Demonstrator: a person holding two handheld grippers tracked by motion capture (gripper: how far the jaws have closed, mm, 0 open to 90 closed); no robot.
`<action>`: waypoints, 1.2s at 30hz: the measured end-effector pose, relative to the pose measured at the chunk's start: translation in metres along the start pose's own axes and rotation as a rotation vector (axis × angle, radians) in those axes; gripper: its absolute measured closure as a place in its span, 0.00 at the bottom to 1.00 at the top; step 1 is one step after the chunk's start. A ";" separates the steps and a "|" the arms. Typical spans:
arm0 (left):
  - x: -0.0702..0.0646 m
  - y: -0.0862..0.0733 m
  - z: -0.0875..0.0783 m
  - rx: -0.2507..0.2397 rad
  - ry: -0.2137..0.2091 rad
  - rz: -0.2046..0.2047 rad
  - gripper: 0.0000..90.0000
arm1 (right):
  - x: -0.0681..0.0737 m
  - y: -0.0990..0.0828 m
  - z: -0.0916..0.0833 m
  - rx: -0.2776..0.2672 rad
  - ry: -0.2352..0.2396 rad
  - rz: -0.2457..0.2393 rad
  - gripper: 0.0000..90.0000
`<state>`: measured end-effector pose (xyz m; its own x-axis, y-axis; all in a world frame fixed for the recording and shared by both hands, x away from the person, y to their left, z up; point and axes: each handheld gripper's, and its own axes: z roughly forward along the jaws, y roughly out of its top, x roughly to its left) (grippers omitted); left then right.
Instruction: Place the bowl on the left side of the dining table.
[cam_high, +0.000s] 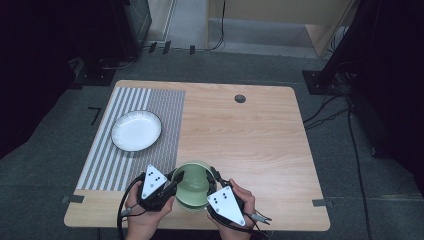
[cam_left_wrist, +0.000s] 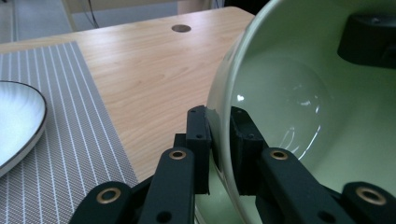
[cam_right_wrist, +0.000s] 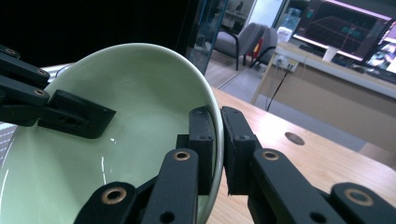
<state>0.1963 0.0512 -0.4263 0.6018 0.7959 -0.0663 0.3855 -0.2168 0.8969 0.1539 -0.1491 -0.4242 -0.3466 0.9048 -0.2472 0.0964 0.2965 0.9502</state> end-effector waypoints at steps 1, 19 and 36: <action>0.000 0.000 -0.001 -0.004 0.002 -0.003 0.90 | 0.002 0.001 0.000 0.001 -0.004 0.005 0.94; 0.016 0.012 -0.014 -0.070 0.057 0.009 0.94 | 0.002 0.008 -0.003 0.045 0.097 0.173 0.64; 0.058 0.015 -0.030 -0.104 0.136 -0.075 0.94 | -0.025 0.010 0.002 0.104 0.253 0.271 0.19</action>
<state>0.2162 0.1112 -0.4041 0.4711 0.8783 -0.0814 0.3472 -0.0999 0.9324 0.1651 -0.1680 -0.4090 -0.5138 0.8544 0.0773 0.3053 0.0979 0.9472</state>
